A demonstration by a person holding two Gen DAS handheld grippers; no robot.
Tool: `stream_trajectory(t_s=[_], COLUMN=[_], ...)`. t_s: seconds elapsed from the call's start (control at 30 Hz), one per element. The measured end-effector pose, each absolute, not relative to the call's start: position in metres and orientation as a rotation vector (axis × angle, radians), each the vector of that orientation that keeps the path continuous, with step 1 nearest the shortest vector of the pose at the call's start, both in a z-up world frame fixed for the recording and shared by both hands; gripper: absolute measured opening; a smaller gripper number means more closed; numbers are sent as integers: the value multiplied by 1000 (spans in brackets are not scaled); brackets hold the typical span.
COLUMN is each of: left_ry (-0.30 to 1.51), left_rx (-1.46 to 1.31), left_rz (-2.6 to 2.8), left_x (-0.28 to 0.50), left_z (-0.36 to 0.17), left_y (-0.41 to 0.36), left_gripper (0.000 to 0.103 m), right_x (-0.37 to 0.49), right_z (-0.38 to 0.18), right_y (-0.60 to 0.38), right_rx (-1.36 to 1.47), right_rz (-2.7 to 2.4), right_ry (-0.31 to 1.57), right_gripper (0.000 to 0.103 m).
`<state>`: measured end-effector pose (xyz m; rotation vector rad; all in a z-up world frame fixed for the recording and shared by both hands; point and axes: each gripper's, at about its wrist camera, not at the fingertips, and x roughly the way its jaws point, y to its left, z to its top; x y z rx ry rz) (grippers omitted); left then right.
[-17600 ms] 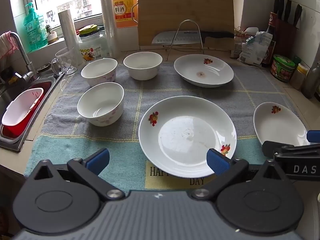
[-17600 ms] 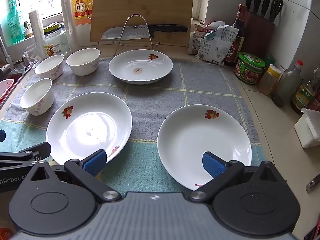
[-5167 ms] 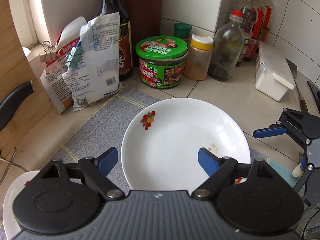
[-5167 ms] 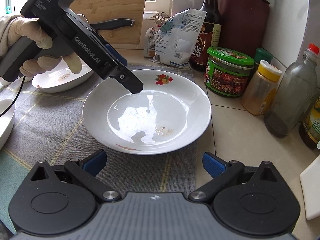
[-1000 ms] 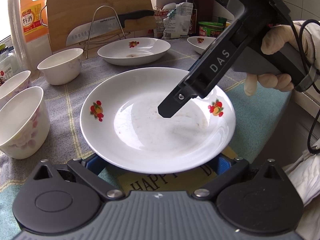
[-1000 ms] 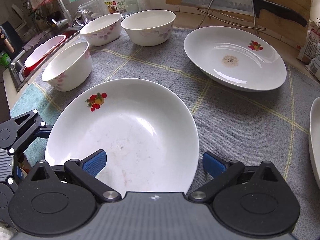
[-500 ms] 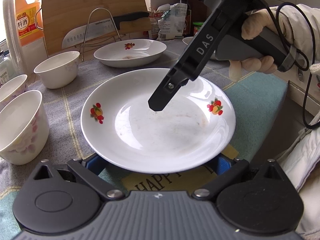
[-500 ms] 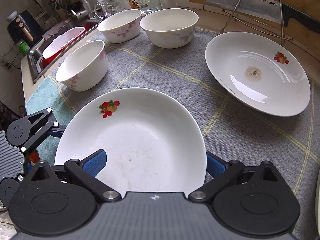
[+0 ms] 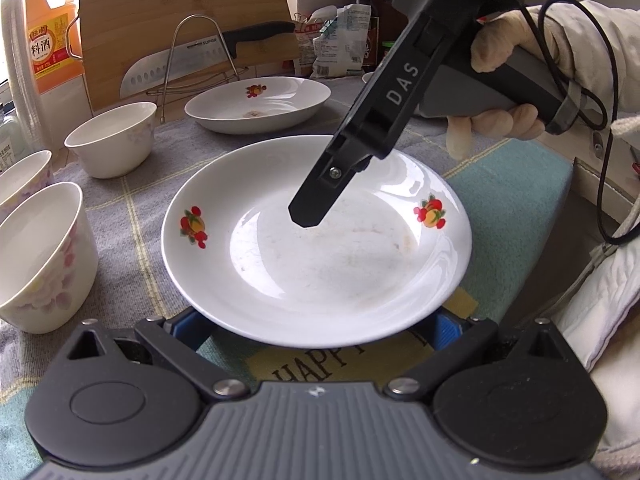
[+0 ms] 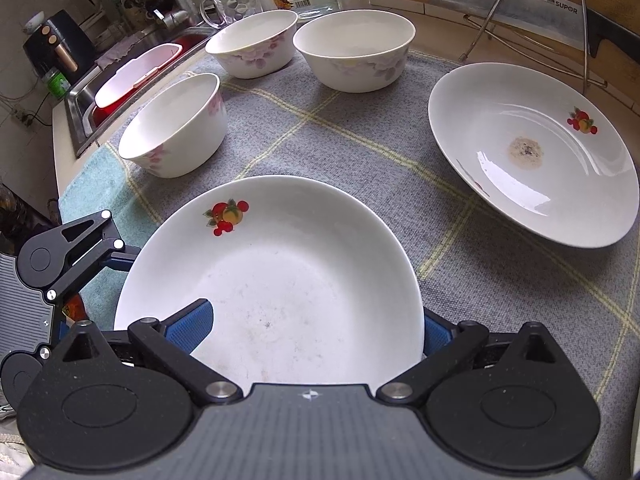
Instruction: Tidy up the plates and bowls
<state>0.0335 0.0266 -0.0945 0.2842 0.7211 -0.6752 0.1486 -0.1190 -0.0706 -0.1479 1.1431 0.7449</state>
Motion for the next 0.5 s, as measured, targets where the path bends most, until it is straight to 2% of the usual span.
stream_trajectory(t_s=[0.5], left_ry=[729], left_rx=[290], left_rz=[-683], left_x=[37], left_z=[-95], left_y=[27], left_gripper=[103], right_x=[162], right_z=[-72], right_y=[-123], right_rx=[-81], right_rz=[812], right_ry=[1175], right_gripper=[103])
